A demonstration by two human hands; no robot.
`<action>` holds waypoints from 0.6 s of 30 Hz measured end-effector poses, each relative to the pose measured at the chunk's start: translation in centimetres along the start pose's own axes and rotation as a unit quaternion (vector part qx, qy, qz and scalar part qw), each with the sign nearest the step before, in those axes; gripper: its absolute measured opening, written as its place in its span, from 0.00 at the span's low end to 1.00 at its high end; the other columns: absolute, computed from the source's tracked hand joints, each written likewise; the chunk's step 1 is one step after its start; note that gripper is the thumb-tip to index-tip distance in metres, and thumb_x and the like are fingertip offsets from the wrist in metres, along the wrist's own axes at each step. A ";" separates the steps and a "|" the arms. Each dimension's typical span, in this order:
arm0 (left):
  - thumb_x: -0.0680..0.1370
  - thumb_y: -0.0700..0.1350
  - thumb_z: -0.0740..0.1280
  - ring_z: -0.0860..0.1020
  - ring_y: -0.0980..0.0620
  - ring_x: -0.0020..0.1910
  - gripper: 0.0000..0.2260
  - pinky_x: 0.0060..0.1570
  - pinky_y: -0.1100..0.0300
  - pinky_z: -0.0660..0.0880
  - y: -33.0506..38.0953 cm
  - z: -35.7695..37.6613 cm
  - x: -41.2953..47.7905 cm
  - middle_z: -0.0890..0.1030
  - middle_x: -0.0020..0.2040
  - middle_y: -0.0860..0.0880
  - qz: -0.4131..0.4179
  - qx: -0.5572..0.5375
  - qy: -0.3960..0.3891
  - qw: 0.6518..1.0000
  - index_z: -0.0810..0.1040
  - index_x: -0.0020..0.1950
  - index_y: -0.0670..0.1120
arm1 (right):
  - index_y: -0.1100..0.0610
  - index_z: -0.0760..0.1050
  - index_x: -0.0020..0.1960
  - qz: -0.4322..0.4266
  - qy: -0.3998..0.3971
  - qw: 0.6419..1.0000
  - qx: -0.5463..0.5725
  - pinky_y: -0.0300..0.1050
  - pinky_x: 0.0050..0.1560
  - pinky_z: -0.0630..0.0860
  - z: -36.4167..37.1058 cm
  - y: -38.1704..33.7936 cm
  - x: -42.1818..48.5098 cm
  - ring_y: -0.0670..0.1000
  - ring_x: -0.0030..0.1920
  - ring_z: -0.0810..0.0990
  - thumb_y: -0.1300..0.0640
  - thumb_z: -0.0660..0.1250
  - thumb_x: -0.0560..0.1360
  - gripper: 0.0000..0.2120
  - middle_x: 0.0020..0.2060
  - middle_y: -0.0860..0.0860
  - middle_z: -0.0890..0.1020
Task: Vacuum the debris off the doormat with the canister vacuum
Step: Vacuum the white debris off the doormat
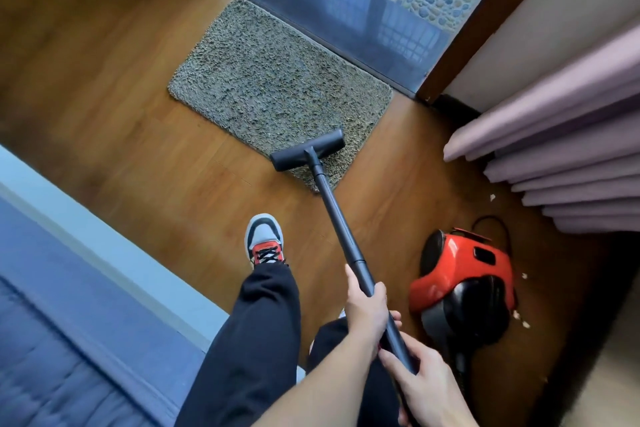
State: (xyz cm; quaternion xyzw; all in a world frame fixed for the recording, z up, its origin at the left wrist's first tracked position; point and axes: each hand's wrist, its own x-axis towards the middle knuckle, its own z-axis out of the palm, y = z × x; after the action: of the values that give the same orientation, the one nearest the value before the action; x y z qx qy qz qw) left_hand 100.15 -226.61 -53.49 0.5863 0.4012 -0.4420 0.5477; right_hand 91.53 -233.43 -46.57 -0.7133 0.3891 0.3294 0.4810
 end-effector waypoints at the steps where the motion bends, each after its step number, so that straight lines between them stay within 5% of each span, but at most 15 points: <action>1: 0.84 0.44 0.63 0.80 0.50 0.31 0.35 0.33 0.56 0.82 -0.3 0.0 -0.2 0.80 0.46 0.48 0.001 0.001 0.000 1.000 0.46 0.82 0.63 | 0.29 0.79 0.58 -0.003 0.007 1.000 -0.001 0.27 0.42 0.75 0.1 0.4 -0.1 0.36 0.44 0.84 0.46 0.74 0.74 0.16 0.39 0.39 0.86; 3: 0.84 0.43 0.63 0.80 0.50 0.32 0.35 0.34 0.56 0.82 -0.4 -0.3 -0.3 0.78 0.45 0.50 0.004 0.013 0.007 1.000 0.46 0.82 0.61 | 0.31 0.78 0.61 -0.001 0.008 1.000 0.002 0.25 0.44 0.74 0.5 0.7 0.0 0.33 0.46 0.82 0.45 0.74 0.74 0.18 0.42 0.38 0.86; 5: 0.83 0.43 0.63 0.80 0.50 0.32 0.35 0.35 0.54 0.83 -0.3 -0.7 0.2 0.80 0.47 0.47 0.005 0.017 0.010 1.000 0.46 0.82 0.61 | 0.33 0.78 0.63 -0.001 -0.016 1.000 -0.006 0.35 0.44 0.80 0.8 0.5 0.1 0.39 0.36 0.84 0.45 0.72 0.75 0.17 0.34 0.42 0.86; 9: 0.84 0.44 0.63 0.80 0.48 0.32 0.34 0.37 0.51 0.83 0.9 -1.1 1.8 0.81 0.46 0.43 0.009 0.020 0.014 1.000 0.46 0.82 0.61 | 0.39 0.77 0.65 -0.003 -0.041 0.999 0.009 0.41 0.28 0.77 0.8 -1.1 1.2 0.50 0.21 0.81 0.49 0.68 0.79 0.14 0.24 0.48 0.82; 18: 0.84 0.44 0.62 0.80 0.50 0.31 0.34 0.33 0.56 0.82 7.0 -2.8 5.9 0.78 0.45 0.44 0.035 0.019 0.022 0.999 0.46 0.82 0.61 | 0.54 0.75 0.66 -0.011 -0.041 0.999 0.020 0.41 0.23 0.75 2.3 -6.7 6.0 0.51 0.19 0.79 0.50 0.66 0.82 0.15 0.25 0.53 0.80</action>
State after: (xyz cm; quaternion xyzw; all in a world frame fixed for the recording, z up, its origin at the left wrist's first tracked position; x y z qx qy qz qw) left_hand 108.75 -224.42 -57.15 0.6199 0.3838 -0.4173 0.5425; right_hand 100.01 -231.17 -49.48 -0.6934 0.3679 0.3454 0.5144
